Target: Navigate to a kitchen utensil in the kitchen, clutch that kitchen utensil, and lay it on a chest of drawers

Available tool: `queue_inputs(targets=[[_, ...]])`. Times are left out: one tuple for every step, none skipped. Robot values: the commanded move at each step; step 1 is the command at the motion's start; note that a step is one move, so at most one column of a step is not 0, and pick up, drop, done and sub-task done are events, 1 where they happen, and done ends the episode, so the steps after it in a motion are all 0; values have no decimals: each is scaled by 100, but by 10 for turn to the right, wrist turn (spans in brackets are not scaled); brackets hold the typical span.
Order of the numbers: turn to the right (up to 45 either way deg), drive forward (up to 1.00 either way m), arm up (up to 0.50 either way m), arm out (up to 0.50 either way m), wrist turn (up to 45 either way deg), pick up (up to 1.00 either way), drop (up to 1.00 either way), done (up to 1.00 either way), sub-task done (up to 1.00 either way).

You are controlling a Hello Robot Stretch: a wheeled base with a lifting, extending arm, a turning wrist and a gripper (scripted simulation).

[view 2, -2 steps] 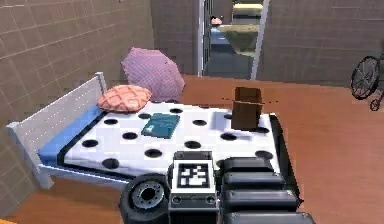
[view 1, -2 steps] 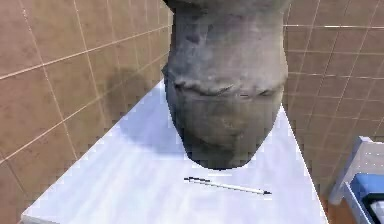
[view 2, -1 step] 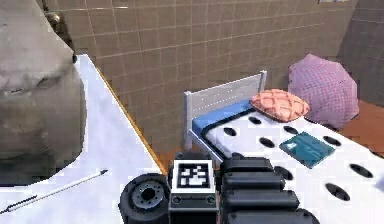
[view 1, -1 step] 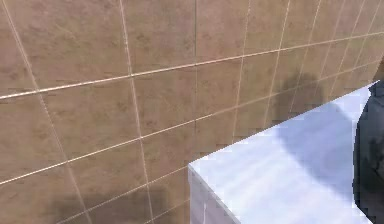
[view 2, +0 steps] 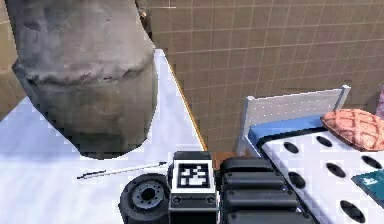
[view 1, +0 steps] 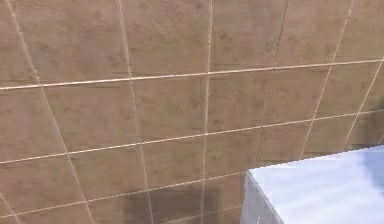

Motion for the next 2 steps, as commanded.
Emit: queue_inputs(targets=[[0, 0, 0, 48, 0, 0, 0, 0, 0], [0, 0, 0, 0, 390, 0, 0, 0, 0]])
